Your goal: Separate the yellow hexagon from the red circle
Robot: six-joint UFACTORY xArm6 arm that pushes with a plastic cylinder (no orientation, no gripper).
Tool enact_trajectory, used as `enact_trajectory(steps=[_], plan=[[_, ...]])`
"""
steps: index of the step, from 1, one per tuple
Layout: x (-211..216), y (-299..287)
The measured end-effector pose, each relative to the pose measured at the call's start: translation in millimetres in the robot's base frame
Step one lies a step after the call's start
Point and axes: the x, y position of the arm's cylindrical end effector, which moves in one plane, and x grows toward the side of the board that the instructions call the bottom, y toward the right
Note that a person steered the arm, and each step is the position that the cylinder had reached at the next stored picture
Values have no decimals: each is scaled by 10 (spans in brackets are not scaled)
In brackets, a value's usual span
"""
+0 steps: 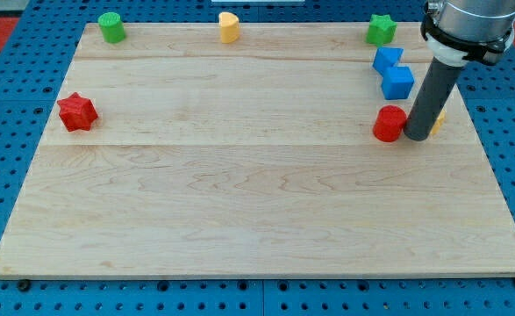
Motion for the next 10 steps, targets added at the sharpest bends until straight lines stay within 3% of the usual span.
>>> enact_trajectory(steps=[3, 8, 10], plan=[[-9, 634], [-262, 474], [169, 755]])
